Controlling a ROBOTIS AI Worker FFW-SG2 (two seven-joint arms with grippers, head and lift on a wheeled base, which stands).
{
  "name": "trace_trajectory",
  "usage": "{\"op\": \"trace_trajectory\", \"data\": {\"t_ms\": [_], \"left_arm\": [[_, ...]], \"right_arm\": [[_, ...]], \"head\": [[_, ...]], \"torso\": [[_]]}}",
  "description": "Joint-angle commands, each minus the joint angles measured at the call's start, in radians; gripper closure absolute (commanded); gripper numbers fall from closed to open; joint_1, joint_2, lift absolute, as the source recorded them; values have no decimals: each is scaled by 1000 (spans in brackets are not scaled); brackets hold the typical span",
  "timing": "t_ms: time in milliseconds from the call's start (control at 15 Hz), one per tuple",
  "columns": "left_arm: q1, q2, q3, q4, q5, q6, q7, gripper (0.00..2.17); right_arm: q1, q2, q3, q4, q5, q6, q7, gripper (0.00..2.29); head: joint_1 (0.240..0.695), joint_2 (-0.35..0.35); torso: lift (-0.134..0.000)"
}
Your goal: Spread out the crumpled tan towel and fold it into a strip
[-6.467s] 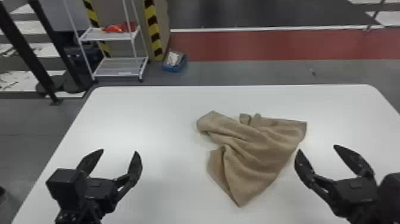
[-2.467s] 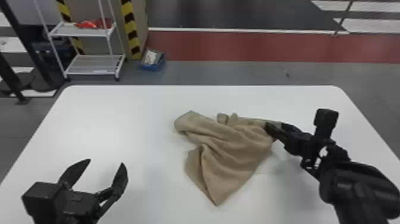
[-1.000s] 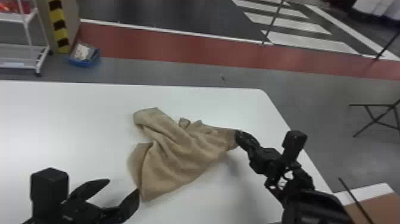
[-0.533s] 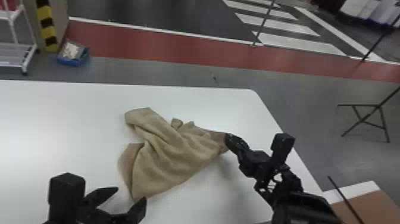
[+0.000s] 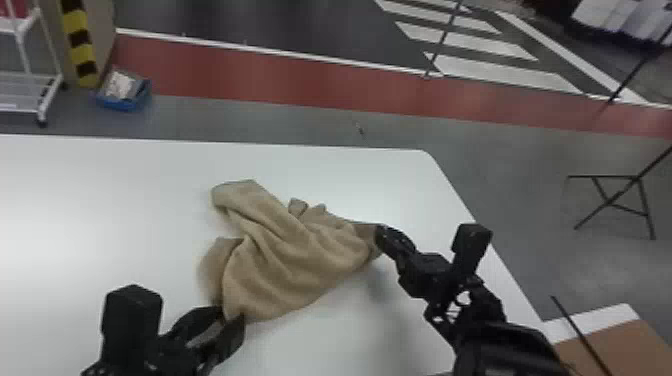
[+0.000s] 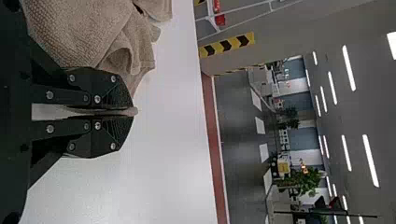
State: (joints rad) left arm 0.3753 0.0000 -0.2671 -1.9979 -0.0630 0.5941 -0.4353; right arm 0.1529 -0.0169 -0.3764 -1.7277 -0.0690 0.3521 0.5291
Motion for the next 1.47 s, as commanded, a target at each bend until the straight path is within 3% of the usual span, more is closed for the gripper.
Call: {"op": "trace_trajectory", "data": {"t_ms": [0,133,267,400,467,733,933,1200,1267,1333,1400], "left_arm": [[8,-3,11,-47,5,-15,-17,2145],[11,-3,54,-113,14,-12,-36,2145],[1,-3,132,-188,31,19,-60,2145],[-19,-3,226,-236,58,83,-85,2145],[-27,-3,261,-249,71,96,-91,2145],[-68,-3,390,-254,94,169,-112,2145],[-128,-3,477,-246,98,240,-125,2145],[-142,-3,534,-225,100,289,-126,2145],[-141,-3,546,-222,95,310,-128,2020],[-128,-3,548,-223,97,310,-128,1156],[-122,-3,549,-223,98,313,-129,22]], "right_arm": [[-15,-8,-10,3,12,0,0,1055],[-53,-60,-2,50,101,-43,11,1055],[-67,-158,73,92,253,-120,14,1055],[-73,-195,113,100,419,-184,14,1055],[-75,-216,131,100,462,-206,14,1055],[-53,-255,136,73,634,-295,-20,1055],[-16,-285,131,36,765,-310,-98,1055],[25,-293,96,5,784,-285,-87,1055],[37,-293,86,-1,785,-279,-80,1055],[57,-293,71,-13,785,-282,-72,1055],[86,-293,54,-33,784,-304,-55,1055]], "head": [[695,-350],[695,-350],[695,-350],[695,-350],[695,-346],[695,-267],[695,-227],[695,-204],[695,-200],[695,-200],[695,-202]], "torso": [[-124],[-124],[-124],[-124],[-124],[-124],[-124],[-124],[-124],[-124],[-124]]}}
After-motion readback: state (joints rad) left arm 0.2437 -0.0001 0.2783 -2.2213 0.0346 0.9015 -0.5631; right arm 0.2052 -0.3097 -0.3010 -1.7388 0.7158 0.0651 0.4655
